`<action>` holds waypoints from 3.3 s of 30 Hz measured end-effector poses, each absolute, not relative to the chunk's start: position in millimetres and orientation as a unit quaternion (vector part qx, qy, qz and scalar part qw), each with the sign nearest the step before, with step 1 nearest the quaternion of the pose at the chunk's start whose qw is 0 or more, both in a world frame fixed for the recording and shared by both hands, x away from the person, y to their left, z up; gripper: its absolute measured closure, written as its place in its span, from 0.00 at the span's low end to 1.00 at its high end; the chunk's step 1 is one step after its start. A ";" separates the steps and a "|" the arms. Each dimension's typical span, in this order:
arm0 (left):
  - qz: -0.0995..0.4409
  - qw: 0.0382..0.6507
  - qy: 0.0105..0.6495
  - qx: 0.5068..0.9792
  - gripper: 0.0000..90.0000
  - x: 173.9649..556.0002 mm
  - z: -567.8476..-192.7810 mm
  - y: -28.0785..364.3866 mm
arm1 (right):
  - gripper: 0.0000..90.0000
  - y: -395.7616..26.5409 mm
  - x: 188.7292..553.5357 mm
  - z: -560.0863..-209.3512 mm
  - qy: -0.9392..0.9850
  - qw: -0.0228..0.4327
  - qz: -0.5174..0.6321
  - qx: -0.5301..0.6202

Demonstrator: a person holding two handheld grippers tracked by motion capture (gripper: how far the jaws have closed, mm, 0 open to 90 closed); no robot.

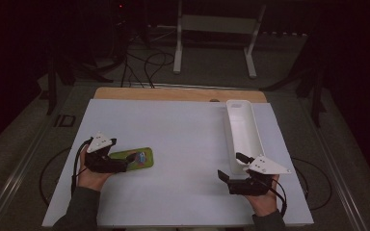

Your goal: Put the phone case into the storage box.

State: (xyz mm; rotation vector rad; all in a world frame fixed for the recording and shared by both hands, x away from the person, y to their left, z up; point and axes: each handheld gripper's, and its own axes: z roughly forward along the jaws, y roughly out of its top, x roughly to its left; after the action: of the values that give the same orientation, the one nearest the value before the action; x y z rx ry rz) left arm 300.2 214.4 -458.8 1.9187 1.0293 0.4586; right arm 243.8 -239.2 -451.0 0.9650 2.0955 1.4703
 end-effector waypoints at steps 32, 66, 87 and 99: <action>0.191 0.429 0.450 0.759 0.56 338.0 -471.3 193.2 | 0.10 -239.9 243.8 -450.4 0.749 0.202 0.528 0.345; 0.145 0.369 0.475 0.786 1.00 372.7 -511.5 158.3 | 0.10 -239.0 242.8 -449.2 0.749 0.203 0.530 0.341; 0.116 0.356 0.490 0.787 1.00 377.0 -516.9 156.0 | 0.10 -239.2 243.1 -449.2 0.749 0.203 0.531 0.341; 0.101 0.346 0.481 0.799 1.00 369.0 -518.6 144.5 | 0.10 -238.4 243.0 -449.4 0.750 0.203 0.529 0.341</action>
State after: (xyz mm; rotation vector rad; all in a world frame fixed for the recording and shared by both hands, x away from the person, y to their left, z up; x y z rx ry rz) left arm 369.0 144.5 -518.6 2.0742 1.2498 0.2621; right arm 243.0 -238.4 -449.4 0.9518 2.0928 1.4779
